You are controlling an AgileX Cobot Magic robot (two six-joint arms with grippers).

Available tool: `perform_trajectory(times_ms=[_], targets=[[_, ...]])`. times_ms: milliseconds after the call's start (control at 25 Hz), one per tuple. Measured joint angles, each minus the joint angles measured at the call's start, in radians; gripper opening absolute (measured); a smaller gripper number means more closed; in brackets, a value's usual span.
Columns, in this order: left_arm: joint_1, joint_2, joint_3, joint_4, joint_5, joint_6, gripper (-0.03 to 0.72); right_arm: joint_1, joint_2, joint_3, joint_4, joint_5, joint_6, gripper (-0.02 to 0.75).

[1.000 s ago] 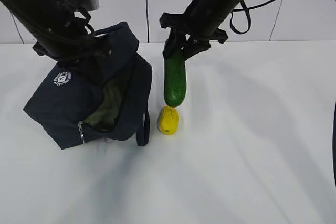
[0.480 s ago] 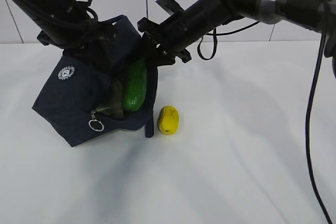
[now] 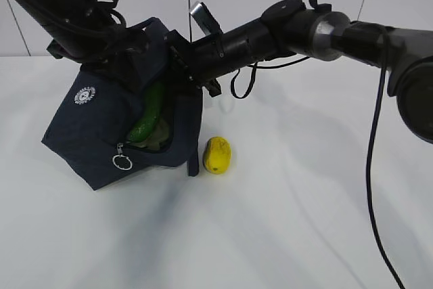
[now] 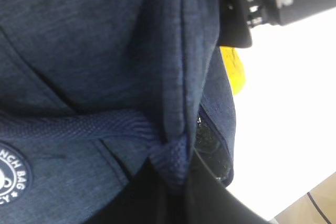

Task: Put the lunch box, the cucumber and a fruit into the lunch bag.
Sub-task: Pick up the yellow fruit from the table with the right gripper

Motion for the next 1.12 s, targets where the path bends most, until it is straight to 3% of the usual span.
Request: perform_trajectory(times_ms=[200, 280, 440, 520, 1120], targets=[[0.000, 0.000, 0.000, 0.000, 0.005, 0.000, -0.008, 0.000, 0.039, 0.002, 0.119, 0.017, -0.065, 0.320], [0.000, 0.000, 0.000, 0.000, 0.005, 0.000, -0.008, 0.000, 0.041, 0.002, 0.135, 0.028, -0.091, 0.380], [0.000, 0.000, 0.000, 0.000, 0.005, 0.000, -0.008, -0.002, 0.041, 0.002, 0.155, 0.070, -0.107, 0.582], [0.000, 0.000, 0.000, 0.000, 0.005, 0.000, -0.008, -0.008, 0.041, 0.002, 0.157, 0.088, -0.107, 0.615], [0.000, 0.000, 0.000, 0.000, 0.005, 0.000, -0.008, -0.145, 0.001, 0.002, 0.085, 0.140, -0.087, 0.592]])
